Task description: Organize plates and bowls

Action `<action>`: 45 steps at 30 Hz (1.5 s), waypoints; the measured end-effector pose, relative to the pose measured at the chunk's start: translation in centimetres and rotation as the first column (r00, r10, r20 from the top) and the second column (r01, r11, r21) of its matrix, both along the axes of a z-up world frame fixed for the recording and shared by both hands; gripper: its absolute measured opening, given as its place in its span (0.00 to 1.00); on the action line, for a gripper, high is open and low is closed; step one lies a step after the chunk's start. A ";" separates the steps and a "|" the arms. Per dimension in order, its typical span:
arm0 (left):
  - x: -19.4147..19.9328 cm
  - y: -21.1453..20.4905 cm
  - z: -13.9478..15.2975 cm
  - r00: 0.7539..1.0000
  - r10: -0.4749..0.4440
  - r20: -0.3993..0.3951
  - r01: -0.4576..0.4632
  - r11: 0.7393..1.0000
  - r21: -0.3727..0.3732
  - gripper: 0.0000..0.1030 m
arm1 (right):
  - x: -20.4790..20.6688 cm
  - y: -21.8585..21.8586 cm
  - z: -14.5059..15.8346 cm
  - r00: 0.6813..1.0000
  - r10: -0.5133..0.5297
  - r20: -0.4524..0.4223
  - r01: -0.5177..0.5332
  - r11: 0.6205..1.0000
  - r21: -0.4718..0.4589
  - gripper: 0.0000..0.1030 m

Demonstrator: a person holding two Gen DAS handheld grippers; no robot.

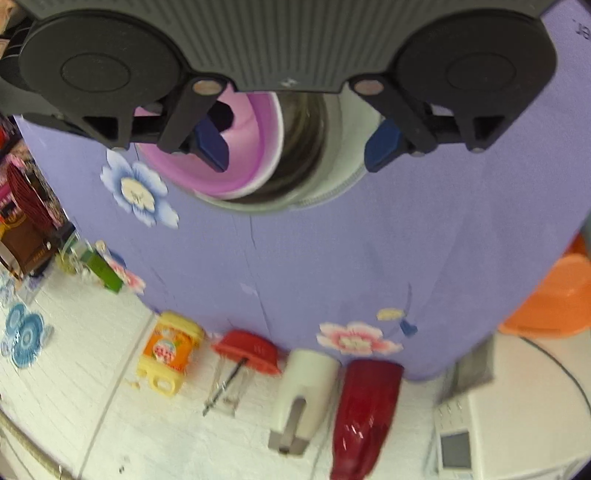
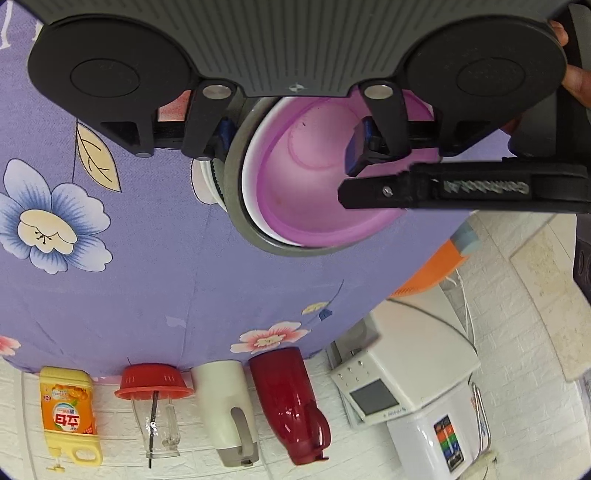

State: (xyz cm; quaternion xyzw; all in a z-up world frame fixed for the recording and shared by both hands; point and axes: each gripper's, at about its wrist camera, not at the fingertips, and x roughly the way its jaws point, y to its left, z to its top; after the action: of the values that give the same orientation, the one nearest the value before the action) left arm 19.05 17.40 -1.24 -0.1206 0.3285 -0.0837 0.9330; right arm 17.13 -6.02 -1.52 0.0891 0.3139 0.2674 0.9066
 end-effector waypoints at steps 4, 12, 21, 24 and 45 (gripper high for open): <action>-0.8 -0.1 1.7 0.997 0.043 0.061 -0.044 0.999 0.008 0.73 | -0.8 -0.4 1.2 0.998 -0.034 0.060 0.033 0.999 0.020 1.00; -4.5 -1.7 2.8 0.979 0.136 0.154 -0.142 0.990 0.025 0.74 | -2.5 -2.5 3.0 0.976 -0.108 0.187 0.110 0.994 -0.004 1.00; -9.6 -4.1 0.2 0.968 0.201 0.152 -0.208 0.978 0.031 0.75 | -7.0 -6.2 0.1 0.970 -0.185 0.159 0.185 0.983 0.018 1.00; -11.0 -5.0 -0.6 0.963 0.216 0.162 -0.230 0.971 0.072 0.75 | -8.5 -6.9 -0.5 0.967 -0.199 0.162 0.197 0.980 0.029 1.00; -16.5 -6.9 -2.6 0.969 0.180 0.169 -0.199 0.975 0.102 0.76 | -14.3 -8.3 -2.1 0.958 -0.211 0.192 0.205 0.977 0.051 1.00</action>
State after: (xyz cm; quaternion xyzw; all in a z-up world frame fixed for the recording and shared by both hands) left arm 2.57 10.51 -3.88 -0.0889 0.2443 0.0164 0.9655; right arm 2.80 -14.35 -3.60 0.1084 0.2077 0.1829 0.9548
